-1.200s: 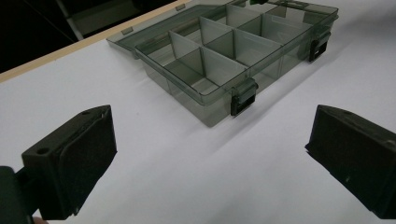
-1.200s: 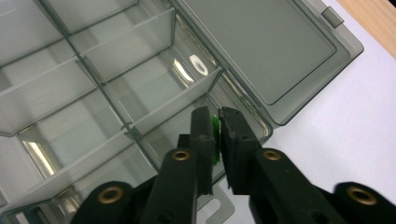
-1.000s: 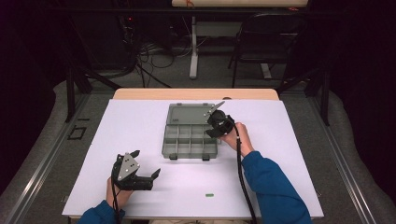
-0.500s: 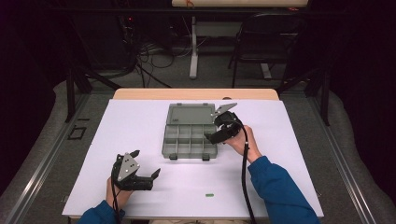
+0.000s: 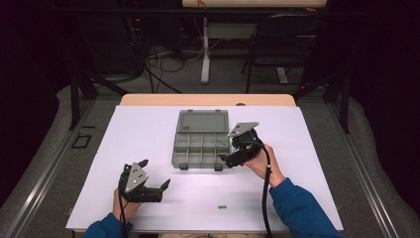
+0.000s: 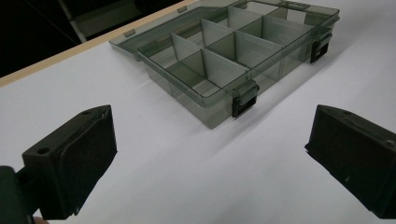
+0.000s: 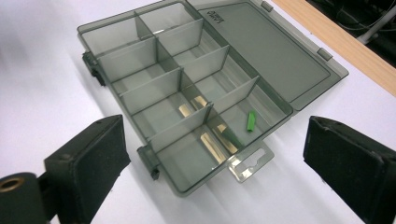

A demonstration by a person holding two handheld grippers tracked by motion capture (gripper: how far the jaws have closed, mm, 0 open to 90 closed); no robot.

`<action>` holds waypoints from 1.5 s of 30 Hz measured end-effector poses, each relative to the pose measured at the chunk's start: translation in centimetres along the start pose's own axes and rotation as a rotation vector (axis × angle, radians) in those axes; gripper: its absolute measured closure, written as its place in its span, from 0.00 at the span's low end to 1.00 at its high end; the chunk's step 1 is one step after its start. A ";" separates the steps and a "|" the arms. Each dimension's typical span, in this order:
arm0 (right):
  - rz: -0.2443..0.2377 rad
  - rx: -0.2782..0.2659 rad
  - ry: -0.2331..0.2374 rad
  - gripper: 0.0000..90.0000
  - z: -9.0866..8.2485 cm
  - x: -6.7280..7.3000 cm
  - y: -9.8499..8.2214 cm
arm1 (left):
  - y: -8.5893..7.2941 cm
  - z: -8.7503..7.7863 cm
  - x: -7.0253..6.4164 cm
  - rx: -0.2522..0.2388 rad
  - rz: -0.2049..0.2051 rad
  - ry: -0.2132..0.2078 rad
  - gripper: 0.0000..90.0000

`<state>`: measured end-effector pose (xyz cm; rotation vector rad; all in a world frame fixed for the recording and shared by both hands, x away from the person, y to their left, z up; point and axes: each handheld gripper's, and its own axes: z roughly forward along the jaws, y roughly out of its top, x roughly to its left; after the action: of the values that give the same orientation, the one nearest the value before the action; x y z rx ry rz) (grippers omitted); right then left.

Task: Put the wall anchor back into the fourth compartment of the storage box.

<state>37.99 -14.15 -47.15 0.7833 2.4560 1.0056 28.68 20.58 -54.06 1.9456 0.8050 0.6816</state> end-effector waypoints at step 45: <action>-0.043 -0.043 0.052 0.00 -2.3 5.3 -4.7 | 0.0 -0.1 0.0 0.002 0.005 0.001 0.01</action>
<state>31.04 -14.81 -49.70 0.6954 2.4748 1.0721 28.62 20.60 -54.05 1.9496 0.8014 0.6850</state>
